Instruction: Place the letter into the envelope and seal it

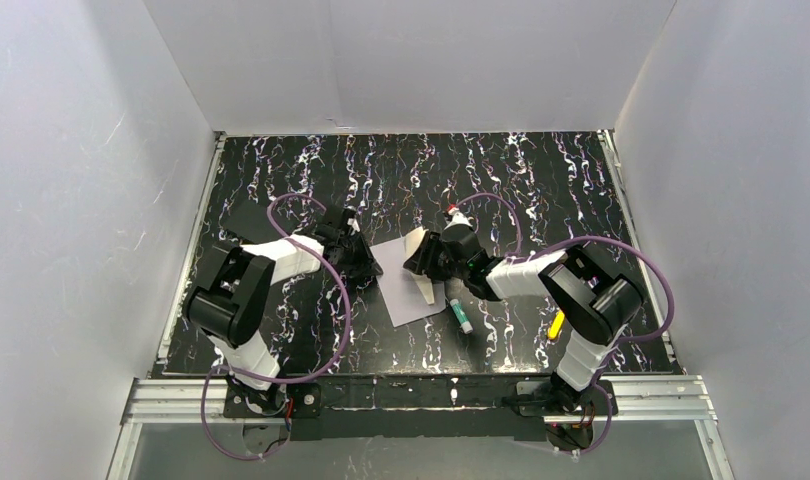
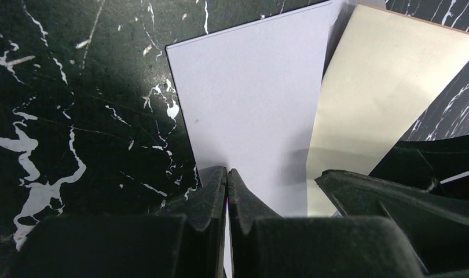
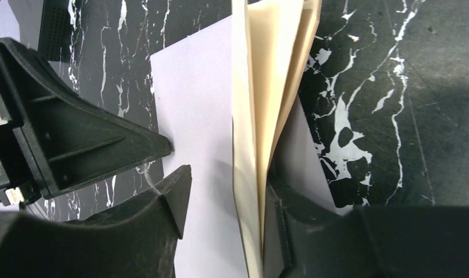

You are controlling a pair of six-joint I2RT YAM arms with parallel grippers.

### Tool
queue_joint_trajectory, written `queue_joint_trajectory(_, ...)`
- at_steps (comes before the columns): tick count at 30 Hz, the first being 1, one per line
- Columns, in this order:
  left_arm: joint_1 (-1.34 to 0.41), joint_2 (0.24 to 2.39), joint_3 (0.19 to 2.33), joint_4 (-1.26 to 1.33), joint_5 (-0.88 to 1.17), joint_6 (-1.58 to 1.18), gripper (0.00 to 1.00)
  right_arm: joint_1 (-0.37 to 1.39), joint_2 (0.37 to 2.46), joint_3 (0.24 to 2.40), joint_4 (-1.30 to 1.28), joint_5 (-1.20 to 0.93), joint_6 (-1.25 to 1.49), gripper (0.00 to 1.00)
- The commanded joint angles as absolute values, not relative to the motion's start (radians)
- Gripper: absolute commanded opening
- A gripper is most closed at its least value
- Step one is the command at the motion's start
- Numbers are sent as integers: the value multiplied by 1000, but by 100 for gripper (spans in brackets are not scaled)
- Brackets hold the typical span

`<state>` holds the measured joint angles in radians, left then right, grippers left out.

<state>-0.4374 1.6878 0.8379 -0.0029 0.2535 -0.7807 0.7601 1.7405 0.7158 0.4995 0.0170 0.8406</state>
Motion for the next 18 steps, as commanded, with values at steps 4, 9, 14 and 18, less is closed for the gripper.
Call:
queue_joint_trajectory(4, -442, 1743, 867, -217, 140, -712, 0, 751, 1686, 732, 398, 39, 796, 59)
queue_joint_trajectory(9, -442, 1770, 889, -251, 128, -701, 0, 732, 1651, 753, 296, 83, 795, 64)
queue_joint_trajectory(14, -442, 1784, 894, -240, 149, -706, 0, 719, 1651, 738, 295, 53, 800, 65)
queue_joint_trajectory(18, -442, 1783, 898, -252, 138, -707, 0, 717, 1625, 726, 286, 54, 807, 57)
